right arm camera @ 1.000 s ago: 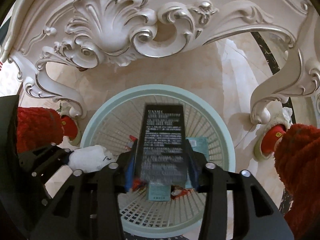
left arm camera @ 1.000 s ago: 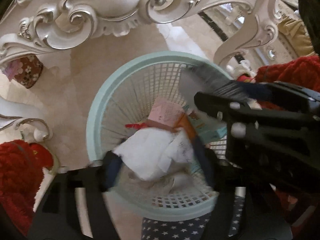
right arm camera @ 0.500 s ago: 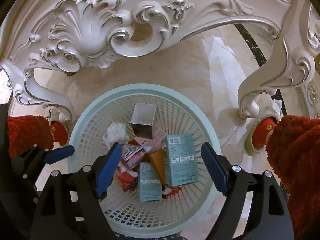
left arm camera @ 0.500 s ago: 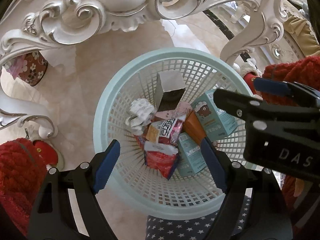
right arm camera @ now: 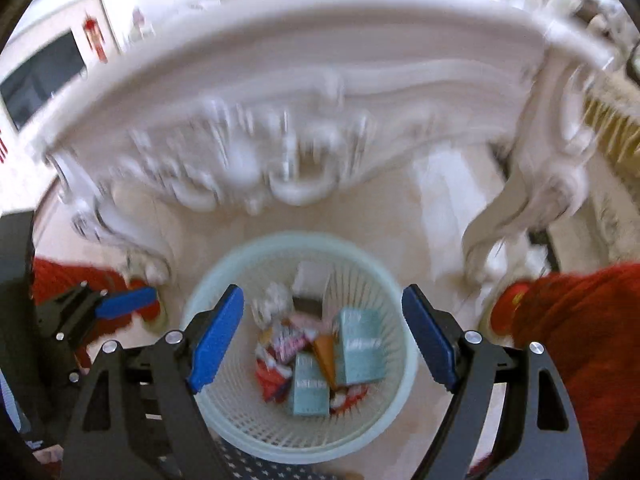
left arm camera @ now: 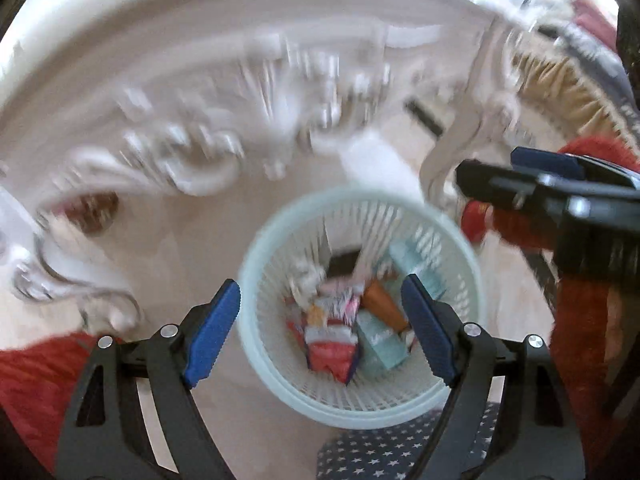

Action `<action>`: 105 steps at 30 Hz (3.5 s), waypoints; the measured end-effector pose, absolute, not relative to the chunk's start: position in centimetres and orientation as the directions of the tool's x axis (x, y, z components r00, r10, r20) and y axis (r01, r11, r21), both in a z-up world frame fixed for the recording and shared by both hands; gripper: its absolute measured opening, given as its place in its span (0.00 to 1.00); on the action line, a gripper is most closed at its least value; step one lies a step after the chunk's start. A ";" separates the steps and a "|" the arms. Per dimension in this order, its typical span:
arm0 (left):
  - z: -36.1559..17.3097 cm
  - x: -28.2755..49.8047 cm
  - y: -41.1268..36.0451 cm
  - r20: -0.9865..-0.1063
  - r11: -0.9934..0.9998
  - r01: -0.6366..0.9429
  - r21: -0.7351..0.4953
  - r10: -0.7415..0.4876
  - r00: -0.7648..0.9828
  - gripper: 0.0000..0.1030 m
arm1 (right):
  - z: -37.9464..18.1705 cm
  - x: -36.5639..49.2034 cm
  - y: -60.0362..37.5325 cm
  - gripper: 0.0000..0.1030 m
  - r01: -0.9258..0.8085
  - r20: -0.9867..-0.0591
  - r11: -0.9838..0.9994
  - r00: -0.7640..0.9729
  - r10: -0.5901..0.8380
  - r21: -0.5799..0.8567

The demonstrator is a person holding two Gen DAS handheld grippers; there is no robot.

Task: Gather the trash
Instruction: 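Move both open tools back to the table toward the cream box and biscuit pack, then grasp the cream box with the left tool while the right tool grasps the biscuit pack, then carry the cream box and biscuit pack over the wastebasket and open both tools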

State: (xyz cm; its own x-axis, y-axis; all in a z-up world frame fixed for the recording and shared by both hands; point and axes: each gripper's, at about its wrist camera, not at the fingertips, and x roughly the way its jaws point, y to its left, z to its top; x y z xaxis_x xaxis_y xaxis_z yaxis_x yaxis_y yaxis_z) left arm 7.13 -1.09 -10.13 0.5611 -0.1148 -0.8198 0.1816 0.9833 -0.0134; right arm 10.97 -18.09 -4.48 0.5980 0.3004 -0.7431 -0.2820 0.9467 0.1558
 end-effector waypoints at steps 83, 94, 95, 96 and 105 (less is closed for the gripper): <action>4.3 64.1 13.3 -0.837 0.986 -0.082 0.144 0.166 0.522 0.46 | 6.0 55.9 -1.9 0.31 -0.521 -0.787 0.853 0.506 0.353 0.048; 7.4 53.5 15.7 -0.813 0.996 -0.079 0.046 0.083 0.576 0.46 | 6.3 55.4 -6.2 0.29 -0.446 -0.727 0.846 0.472 0.499 0.291; 7.9 51.8 15.6 -0.807 0.997 -0.068 0.044 0.076 0.585 0.46 | 6.6 54.8 -6.9 0.29 -0.429 -0.709 0.843 0.481 0.517 0.324; 8.4 49.5 15.4 -0.800 0.997 -0.057 0.043 0.068 0.596 0.46 | 6.9 54.0 -7.5 0.29 -0.420 -0.689 0.838 0.491 0.532 0.348; 10.8 30.4 14.2 -0.721 0.999 -0.045 -0.022 0.015 0.693 0.46 | 11.3 34.7 -16.5 0.29 -0.413 -0.548 0.820 0.610 0.572 0.396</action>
